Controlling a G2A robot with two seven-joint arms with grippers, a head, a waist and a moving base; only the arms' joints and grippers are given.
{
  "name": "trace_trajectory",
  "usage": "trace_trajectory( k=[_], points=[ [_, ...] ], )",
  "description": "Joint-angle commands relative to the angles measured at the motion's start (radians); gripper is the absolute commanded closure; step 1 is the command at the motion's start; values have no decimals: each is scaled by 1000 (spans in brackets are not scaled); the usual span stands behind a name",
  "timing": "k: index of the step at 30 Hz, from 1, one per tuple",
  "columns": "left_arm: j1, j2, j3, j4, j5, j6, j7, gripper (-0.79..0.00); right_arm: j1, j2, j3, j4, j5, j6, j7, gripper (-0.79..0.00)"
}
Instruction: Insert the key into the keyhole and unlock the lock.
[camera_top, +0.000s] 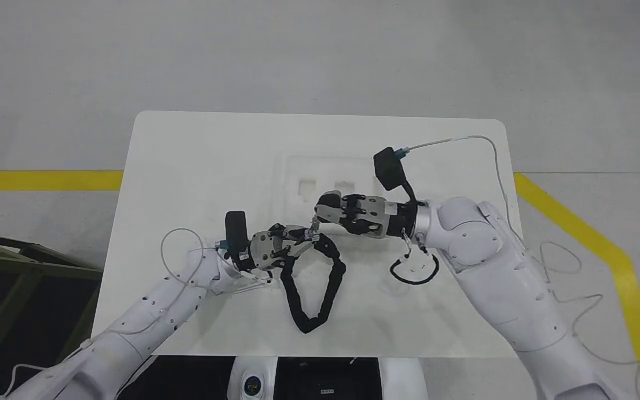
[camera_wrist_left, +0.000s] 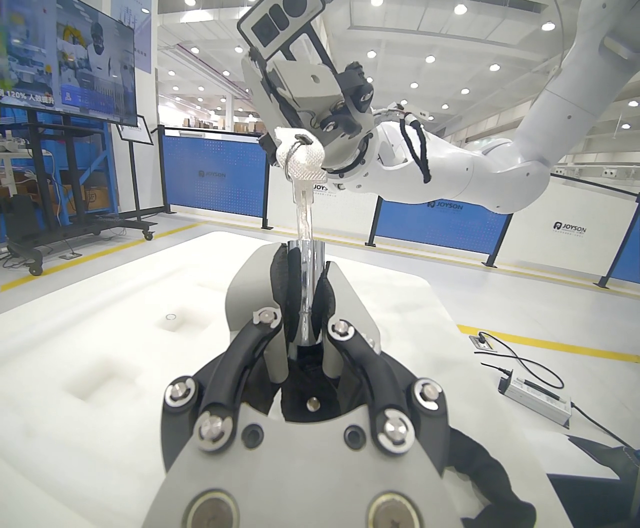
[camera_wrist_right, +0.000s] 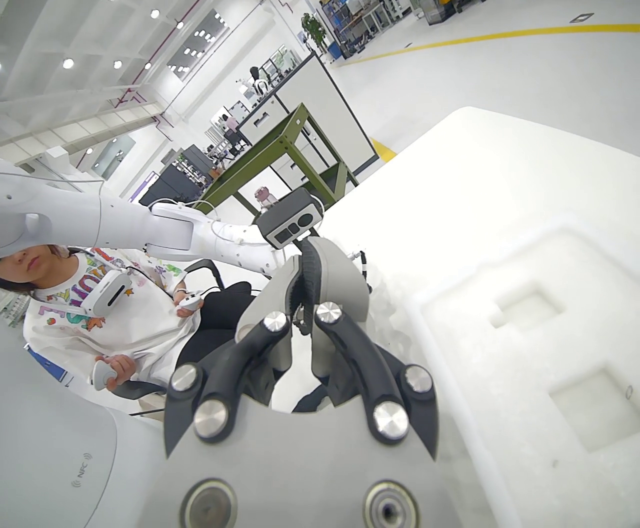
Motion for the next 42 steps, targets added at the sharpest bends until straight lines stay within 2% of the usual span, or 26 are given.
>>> trace_trajectory(
  k=[1,9,29,40,41,42],
  points=[
    [-2,1,4,4,0,4,4,0,1,0,3,-4,-9,4,-7,0],
    [-10,3,22,10,-2,10,10,0,1,1,8,-25,-28,-9,-18,0],
    [-25,11,47,15,-6,26,26,0,37,-10,-47,0,-44,34,6,0],
    [-47,17,41,50,64,18,18,0,4,14,39,-106,-160,110,43,0],
    [-52,19,37,53,81,12,12,0,3,18,46,-123,-177,112,71,-28],
    [-55,20,35,52,94,5,5,0,3,20,51,-132,-190,116,94,-89]
  ],
)
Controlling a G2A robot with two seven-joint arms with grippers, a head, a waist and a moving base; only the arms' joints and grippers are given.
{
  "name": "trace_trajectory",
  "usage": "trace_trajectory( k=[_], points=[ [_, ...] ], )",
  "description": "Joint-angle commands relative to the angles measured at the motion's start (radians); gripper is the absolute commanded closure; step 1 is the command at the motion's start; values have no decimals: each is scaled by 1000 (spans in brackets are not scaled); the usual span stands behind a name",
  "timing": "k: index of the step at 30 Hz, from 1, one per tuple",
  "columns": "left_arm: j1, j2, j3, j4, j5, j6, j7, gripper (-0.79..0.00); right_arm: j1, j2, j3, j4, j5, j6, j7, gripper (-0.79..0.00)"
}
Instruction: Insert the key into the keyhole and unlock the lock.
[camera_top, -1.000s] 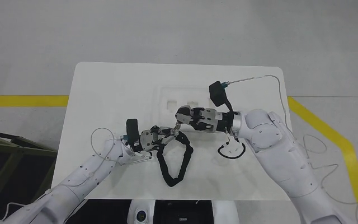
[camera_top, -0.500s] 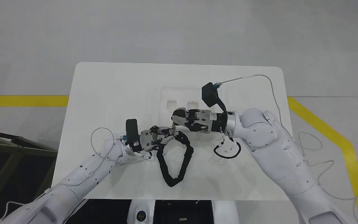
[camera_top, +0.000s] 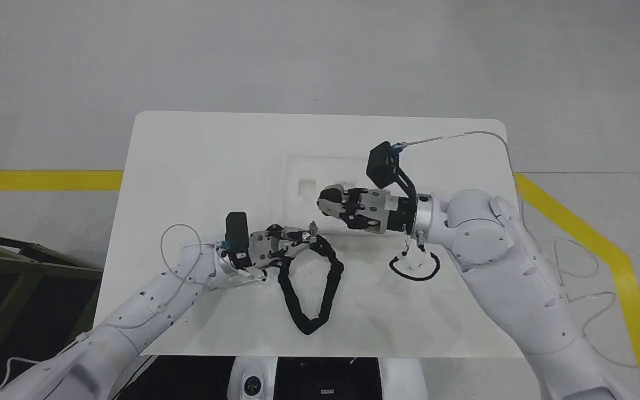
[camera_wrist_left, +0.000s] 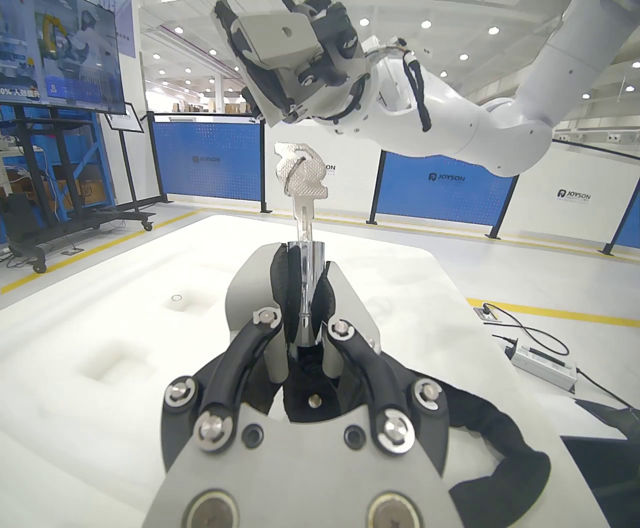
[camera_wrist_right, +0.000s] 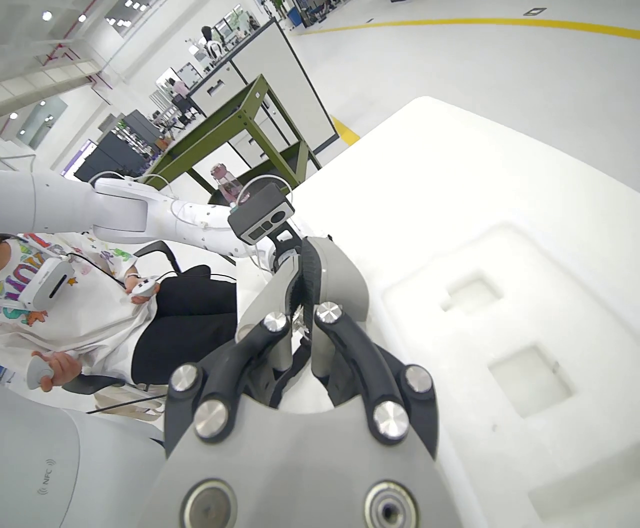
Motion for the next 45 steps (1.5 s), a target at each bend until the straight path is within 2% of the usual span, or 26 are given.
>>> trace_trajectory(
  k=[1,5,6,7,8,14,23,25,28,29,31,33,35,39,45],
  points=[
    [-10,4,-6,1,33,-16,-16,0,3,6,7,-22,-27,5,56,-169],
    [-25,16,-26,-6,86,-44,-44,0,10,14,14,-38,-49,-6,122,-351],
    [-27,21,-34,-10,96,-50,-50,0,11,16,19,-39,-65,-7,129,-511],
    [-28,26,-43,-17,105,-55,-55,0,10,18,20,-43,-78,-10,137,-717],
    [-29,33,-55,-28,122,-62,-62,0,6,20,21,-46,-90,-12,143,-785],
    [-3,63,-111,-95,177,-63,-90,0,4,22,21,-47,-98,-11,154,-785],
    [53,88,-176,-177,195,-33,-179,0,1,22,18,-60,-116,-23,137,-785],
    [61,92,-188,-188,186,-51,-193,0,9,24,11,-62,-159,-78,129,-785],
    [69,97,-205,-201,172,-89,-220,0,37,24,-7,-28,-219,-215,107,-785],
    [73,99,-211,-205,154,-122,-227,0,48,23,-19,-12,-254,-298,78,-785],
    [73,102,-218,-206,138,-167,-243,0,67,23,-18,13,-350,-347,59,-785],
    [71,104,-224,-204,111,-238,-269,0,75,20,-14,16,-467,-423,-45,-785],
    [66,105,-230,-202,99,-265,-294,0,73,18,-16,12,-552,-457,-122,-785],
    [66,102,-222,-198,39,-292,-334,0,77,20,-72,-8,-763,-457,-328,-785],
    [37,103,-155,-190,-44,-292,-371,0,120,32,-177,30,-967,-457,-540,-785]
  ],
)
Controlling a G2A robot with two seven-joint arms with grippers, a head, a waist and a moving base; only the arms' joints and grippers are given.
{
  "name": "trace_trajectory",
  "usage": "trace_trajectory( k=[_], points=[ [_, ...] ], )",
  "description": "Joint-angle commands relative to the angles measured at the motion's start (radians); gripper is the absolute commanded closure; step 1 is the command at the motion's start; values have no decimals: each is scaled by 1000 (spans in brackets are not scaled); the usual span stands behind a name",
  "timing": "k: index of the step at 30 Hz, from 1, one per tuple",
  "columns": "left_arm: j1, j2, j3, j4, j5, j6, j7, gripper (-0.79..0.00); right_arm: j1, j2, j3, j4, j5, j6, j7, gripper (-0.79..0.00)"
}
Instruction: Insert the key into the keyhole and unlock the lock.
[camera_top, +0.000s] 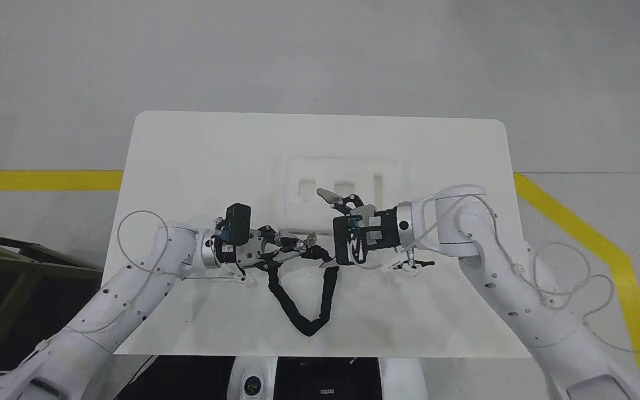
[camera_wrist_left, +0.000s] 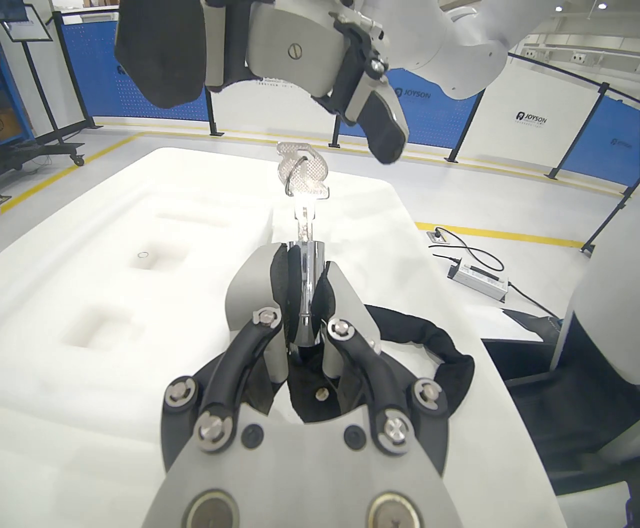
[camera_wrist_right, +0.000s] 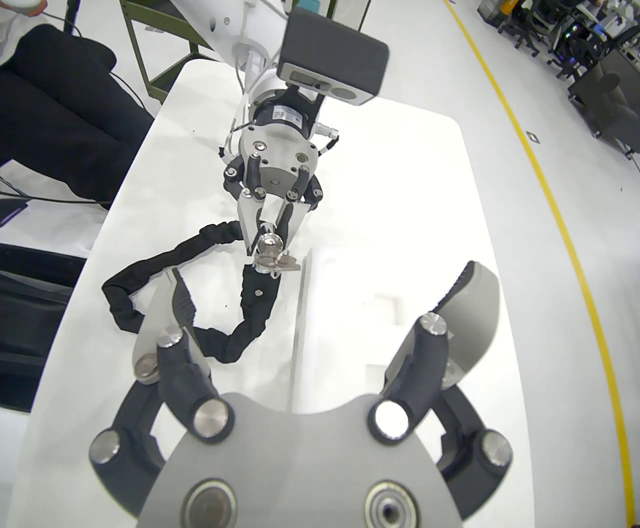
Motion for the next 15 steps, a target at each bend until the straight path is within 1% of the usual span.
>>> trace_trajectory(
  k=[1,5,8,10,11,13,14,15],
  points=[
    [-12,1,24,3,-24,0,-8,0,19,2,-25,23,-43,0,-56,-785],
    [-36,3,66,17,-66,0,-13,0,45,7,-62,45,-111,0,-129,-785],
    [-50,5,90,27,-85,0,-11,0,53,12,-75,51,-135,0,-158,-785],
    [-57,6,101,33,-93,0,-9,0,55,16,-81,47,-147,0,-168,-748],
    [-61,7,111,38,-100,0,-5,0,55,19,-85,42,-155,0,-174,-610],
    [-68,8,121,43,-105,0,-1,0,56,23,-90,37,-162,0,-177,-536],
    [-72,9,127,45,-108,0,1,0,57,25,-93,33,-164,0,-180,-453],
    [-76,9,132,47,-110,0,2,0,59,27,-94,30,-165,0,-184,-388]
  ],
)
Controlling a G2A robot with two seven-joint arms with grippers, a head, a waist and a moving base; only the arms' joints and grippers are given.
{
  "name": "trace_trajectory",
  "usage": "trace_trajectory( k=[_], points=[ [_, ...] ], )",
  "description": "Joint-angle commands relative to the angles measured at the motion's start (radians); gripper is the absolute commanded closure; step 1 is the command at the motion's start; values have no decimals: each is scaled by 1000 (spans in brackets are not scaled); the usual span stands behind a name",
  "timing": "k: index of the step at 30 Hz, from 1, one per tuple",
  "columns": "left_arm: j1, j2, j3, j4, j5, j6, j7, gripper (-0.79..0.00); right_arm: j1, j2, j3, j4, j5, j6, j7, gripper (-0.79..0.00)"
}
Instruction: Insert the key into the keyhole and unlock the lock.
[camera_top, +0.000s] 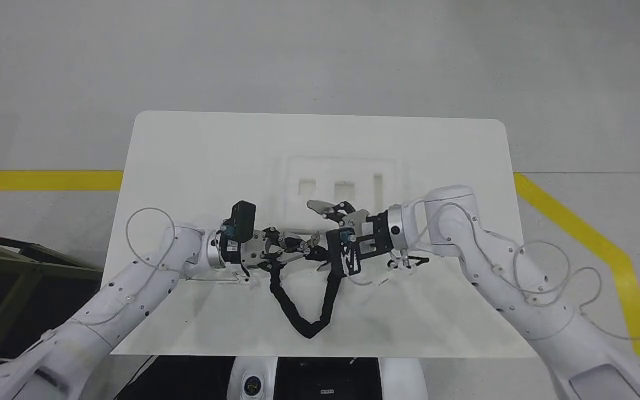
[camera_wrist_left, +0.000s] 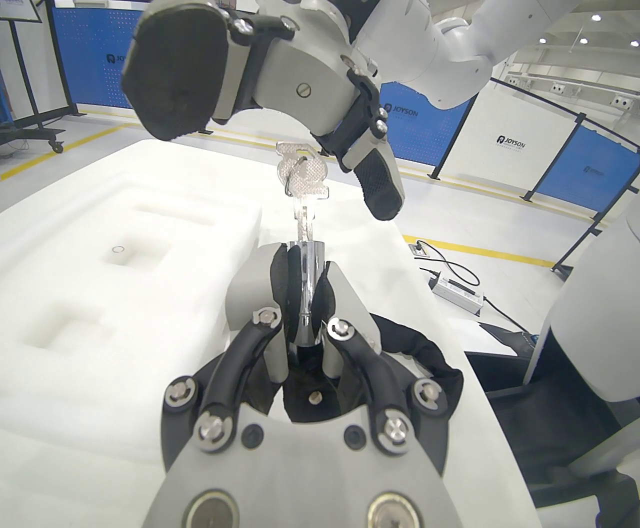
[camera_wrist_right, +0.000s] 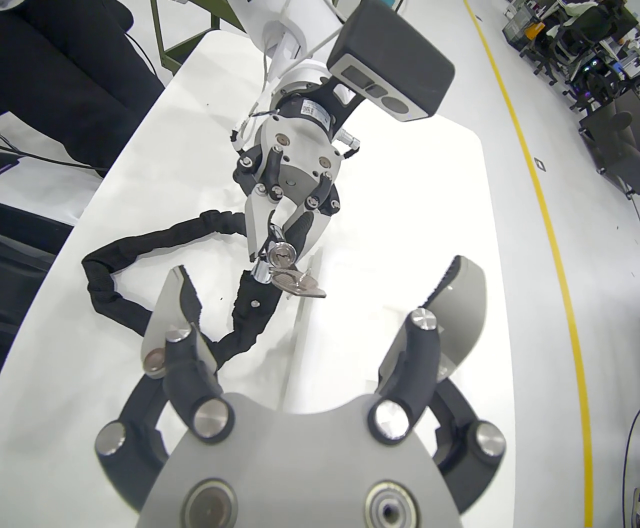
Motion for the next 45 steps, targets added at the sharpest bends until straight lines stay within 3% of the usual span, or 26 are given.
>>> trace_trajectory(
  k=[1,11,19,22,25,33,45],
  points=[
    [-7,2,10,4,-4,0,3,0,2,4,-2,-4,-1,0,-7,-379],
    [-27,9,56,9,-22,0,29,0,8,16,0,-5,-5,0,-23,-317],
    [-39,11,87,13,-31,0,44,0,15,16,-5,-9,-6,0,-26,-151],
    [-46,11,94,15,-32,0,49,0,20,16,-11,-8,0,0,-30,-40],
    [-51,12,94,16,-28,0,50,0,25,16,-20,-5,10,0,-28,0],
    [-44,14,56,2,19,36,22,0,41,20,-47,8,92,0,1,0],
    [22,30,-29,-76,66,145,-26,0,47,23,-57,39,352,23,157,0]
  ],
)
